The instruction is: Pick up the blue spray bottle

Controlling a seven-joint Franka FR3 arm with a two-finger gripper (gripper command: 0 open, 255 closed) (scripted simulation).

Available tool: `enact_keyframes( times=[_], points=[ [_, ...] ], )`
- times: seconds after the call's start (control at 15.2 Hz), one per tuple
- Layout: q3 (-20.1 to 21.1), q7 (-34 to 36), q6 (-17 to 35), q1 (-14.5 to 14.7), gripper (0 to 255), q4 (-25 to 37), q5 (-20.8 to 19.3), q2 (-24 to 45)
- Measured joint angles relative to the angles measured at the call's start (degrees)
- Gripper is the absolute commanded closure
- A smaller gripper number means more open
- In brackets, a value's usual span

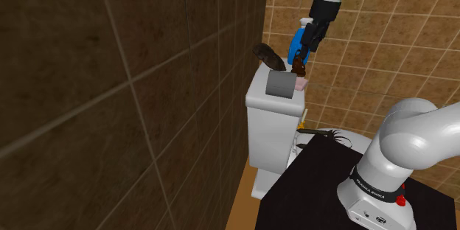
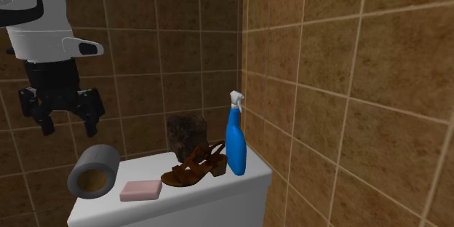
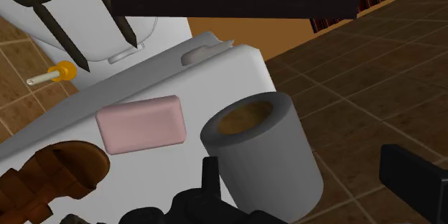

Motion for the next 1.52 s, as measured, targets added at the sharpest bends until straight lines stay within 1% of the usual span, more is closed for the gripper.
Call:
enact_keyframes(
  times=[0.13, 0.33, 0.59, 0.92, 1.19, 1.52],
  points=[
    [-0.69, -0.88, 0.34, -0.09, 0, -0.11, -0.35, -0.02],
    [-4.62, -5.85, 3.10, -0.45, 0, -0.41, -2.15, 1.14],
    [-10.77, -13.62, 6.85, -0.73, 0, -0.11, -4.37, 2.99],
    [-19.27, -24.08, 11.77, -0.13, 0, 2.34, -5.82, 7.67],
    [-26.30, -32.51, 15.47, 2.08, 0, 6.81, -4.70, 13.92],
    [-35.94, -44.33, 18.28, 5.82, 0, 13.43, -0.55, 21.88]
  ],
)
